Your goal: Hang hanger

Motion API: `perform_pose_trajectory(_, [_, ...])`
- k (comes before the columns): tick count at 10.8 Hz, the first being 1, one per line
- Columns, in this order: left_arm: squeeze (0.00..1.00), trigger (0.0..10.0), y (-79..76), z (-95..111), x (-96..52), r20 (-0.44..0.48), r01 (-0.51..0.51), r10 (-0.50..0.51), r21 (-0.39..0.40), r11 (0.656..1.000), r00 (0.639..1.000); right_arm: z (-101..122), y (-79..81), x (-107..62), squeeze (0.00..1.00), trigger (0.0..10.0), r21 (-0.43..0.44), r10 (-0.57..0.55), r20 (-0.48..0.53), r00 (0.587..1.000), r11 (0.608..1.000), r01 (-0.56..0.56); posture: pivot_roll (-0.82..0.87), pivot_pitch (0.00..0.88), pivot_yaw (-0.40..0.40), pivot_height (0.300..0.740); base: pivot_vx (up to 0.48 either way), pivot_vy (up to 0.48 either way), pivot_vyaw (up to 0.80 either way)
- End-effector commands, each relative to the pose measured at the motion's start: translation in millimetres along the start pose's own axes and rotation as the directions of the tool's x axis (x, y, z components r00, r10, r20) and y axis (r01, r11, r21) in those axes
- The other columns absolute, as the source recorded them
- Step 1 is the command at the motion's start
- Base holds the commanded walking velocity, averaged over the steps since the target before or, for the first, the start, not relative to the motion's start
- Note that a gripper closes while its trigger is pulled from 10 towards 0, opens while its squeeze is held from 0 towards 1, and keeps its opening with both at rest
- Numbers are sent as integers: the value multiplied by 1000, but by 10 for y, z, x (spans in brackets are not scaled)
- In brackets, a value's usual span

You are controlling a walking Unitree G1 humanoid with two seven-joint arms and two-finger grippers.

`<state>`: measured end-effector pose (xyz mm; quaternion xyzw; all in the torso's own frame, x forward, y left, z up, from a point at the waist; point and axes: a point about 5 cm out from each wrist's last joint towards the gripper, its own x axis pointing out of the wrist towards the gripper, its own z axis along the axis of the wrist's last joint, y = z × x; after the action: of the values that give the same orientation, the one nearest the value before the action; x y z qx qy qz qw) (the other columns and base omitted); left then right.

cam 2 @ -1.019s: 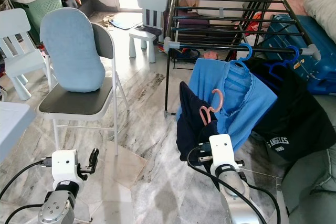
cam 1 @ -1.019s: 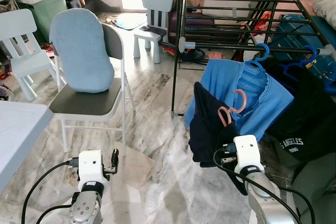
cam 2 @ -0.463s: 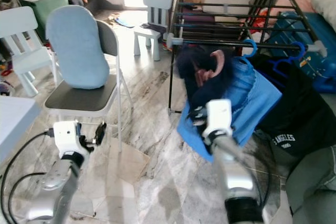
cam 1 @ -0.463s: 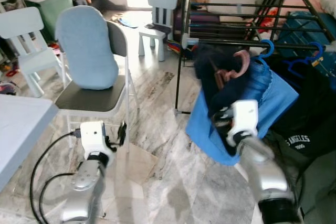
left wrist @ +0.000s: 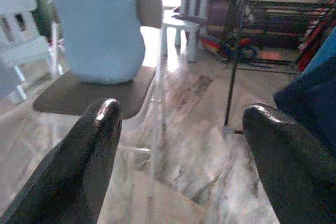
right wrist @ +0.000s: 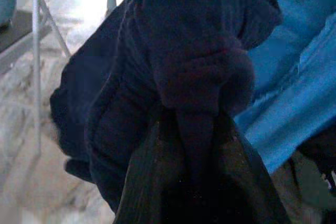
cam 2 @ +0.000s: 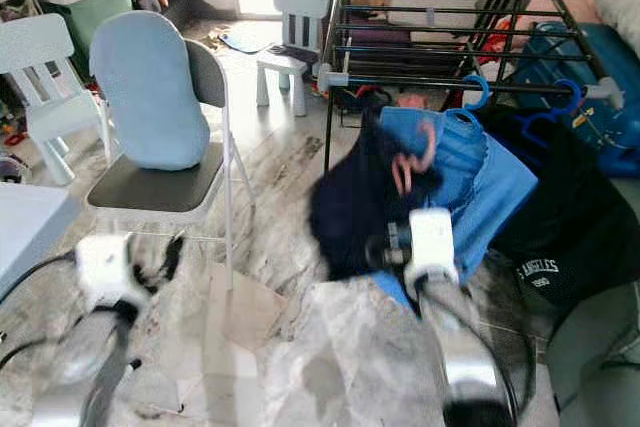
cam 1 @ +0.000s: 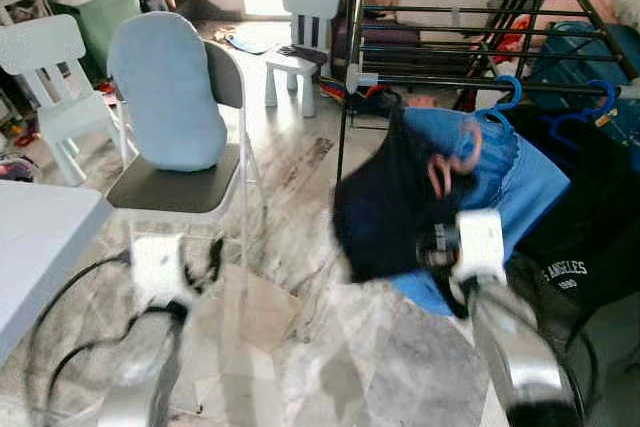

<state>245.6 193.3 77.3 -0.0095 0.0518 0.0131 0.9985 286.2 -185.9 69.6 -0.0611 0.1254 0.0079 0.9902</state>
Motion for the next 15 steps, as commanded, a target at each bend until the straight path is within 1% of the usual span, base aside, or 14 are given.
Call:
perform_pose_trajectory(1, [0,10000,23,23,-30,12,-16,16,6,1000,1000,132,-22,-20,0,10000,-9,16,51,999,1000,-15,-62,0,16,740,0,0,0])
perform_pose_trajectory(2, [0,10000,23,20,-78,20,-25,25,38,999,1000,52,-34,-113,0,10000,-12,38,16,999,999,-38,-53,0,7,740,0,0,0])
perform_pose_trajectory(3, [0,10000,39,35,-93,31,-38,37,39,999,999,39,-54,-164,0,10000,-57,25,39,999,998,-23,-49,0,3,740,0,0,0])
perform_pose_trajectory(4, [0,10000,75,82,-98,54,-58,58,14,998,997,24,-58,-224,0,10000,-74,30,27,999,997,-28,-49,0,-3,740,0,0,0])
perform_pose_trajectory(5, [0,10000,105,108,-139,87,-88,86,17,996,992,51,-81,-312,0,10000,-51,28,38,999,998,-26,-59,0,-4,740,0,0,0])
perform_pose_trajectory(6, [0,10000,60,90,-201,77,-57,56,3,998,995,99,-71,-414,0,10000,-22,36,71,997,999,-35,-65,0,1,740,0,0,0])
perform_pose_trajectory(7, [0,10000,-7,88,-258,73,-25,24,10,1000,997,80,-44,-516,0,10000,-6,43,68,997,999,-43,-67,0,6,740,0,0,0])
perform_pose_trajectory(8, [0,10000,-105,90,-443,63,30,-31,29,999,997,18,-12,-792,0,10000,-47,87,60,994,995,-84,-79,0,22,740,0,0,0])
perform_pose_trajectory(9, [0,10000,-110,82,-500,55,39,-41,29,999,998,-12,-37,-868,0,10000,-61,89,48,995,994,-86,-83,0,28,740,0,0,0])
perform_pose_trajectory(10, [0,10000,-70,10,-533,27,31,-32,35,999,999,-111,-148,-917,0,10000,-32,45,-9,999,998,-45,-90,0,31,740,0,0,0])
perform_pose_trajectory(11, [0,10000,-60,17,-468,25,28,-29,23,999,999,-118,-141,-886,0,10000,-16,40,-32,999,999,-40,-89,0,28,740,0,0,0])
perform_pose_trajectory(13, [0,10000,-54,92,-334,54,19,-18,-12,1000,998,-37,-87,-760,0,10000,7,43,-5,999,999,-43,-83,0,22,740,0,0,0])
perform_pose_trajectory(14, [0,10000,-69,95,-312,58,24,-23,-30,999,998,-33,-66,-723,0,10000,13,45,-12,999,999,-45,-82,0,20,740,0,0,0])
perform_pose_trajectory(15, [0,10000,-102,88,-297,61,44,-42,-37,998,997,-22,-48,-704,0,10000,11,53,-9,999,999,-53,-86,0,21,740,0,0,-800])
